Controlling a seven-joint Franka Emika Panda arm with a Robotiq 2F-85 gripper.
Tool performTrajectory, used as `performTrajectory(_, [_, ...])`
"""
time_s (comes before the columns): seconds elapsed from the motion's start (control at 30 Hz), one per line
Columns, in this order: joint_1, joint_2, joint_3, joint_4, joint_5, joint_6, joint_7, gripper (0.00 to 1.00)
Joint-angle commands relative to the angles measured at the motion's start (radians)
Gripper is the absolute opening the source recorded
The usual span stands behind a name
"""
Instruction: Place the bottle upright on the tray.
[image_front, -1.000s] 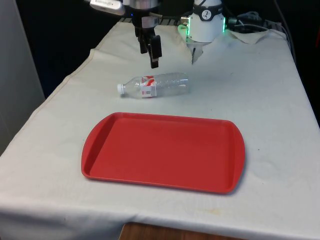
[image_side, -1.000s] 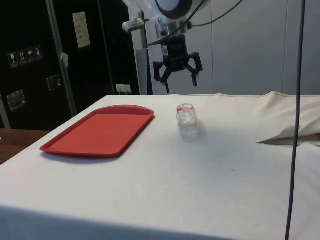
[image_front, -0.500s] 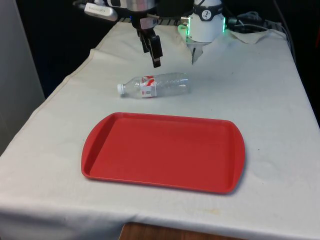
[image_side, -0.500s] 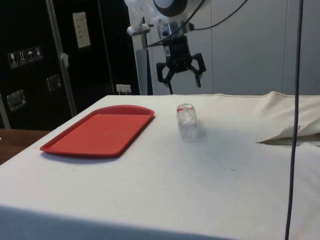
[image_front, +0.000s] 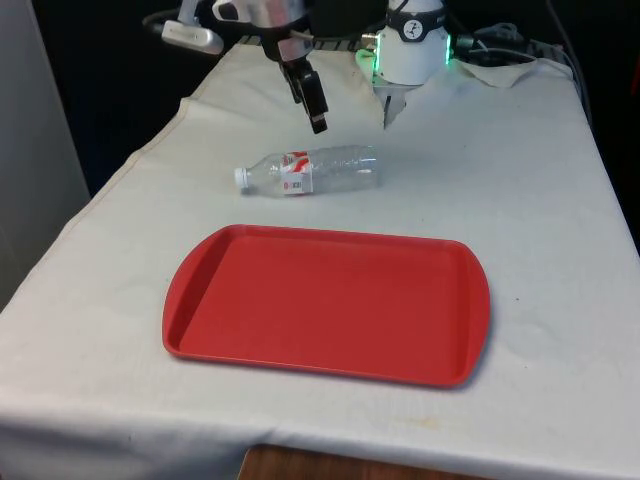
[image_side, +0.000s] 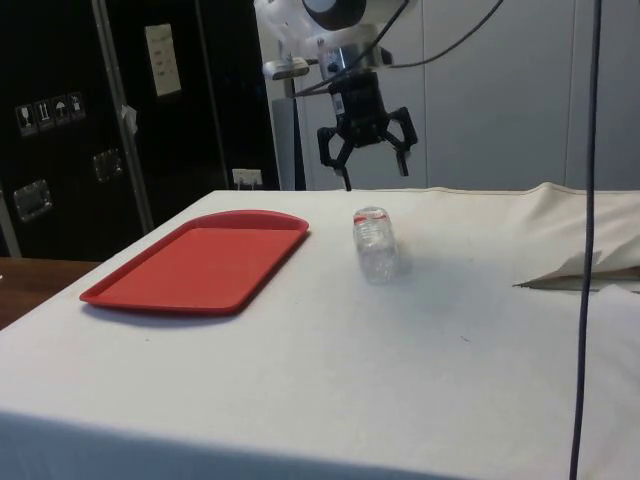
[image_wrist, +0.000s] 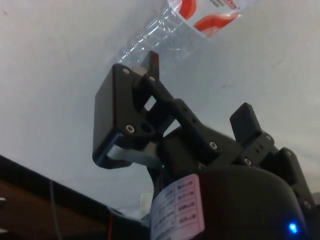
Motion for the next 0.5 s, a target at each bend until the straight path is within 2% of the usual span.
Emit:
performTrajectory(0.0, [-0.006, 0.005, 0.002, 0.007, 0.024, -0.021, -0.016, 1.00])
performTrajectory(0.23, [-0.007, 0.019, -0.010, 0.022, 0.062, -0.070, -0.037, 1.00])
performTrajectory(0.27, [-0.001, 0.016, -0.013, 0.017, 0.046, -0.058, -0.025, 1.00])
performTrajectory(0.3, [-0.007, 0.021, -0.011, 0.024, 0.067, -0.076, -0.040, 1.00])
performTrajectory(0.47, [-0.007, 0.030, -0.018, 0.032, 0.091, -0.104, -0.054, 1.00])
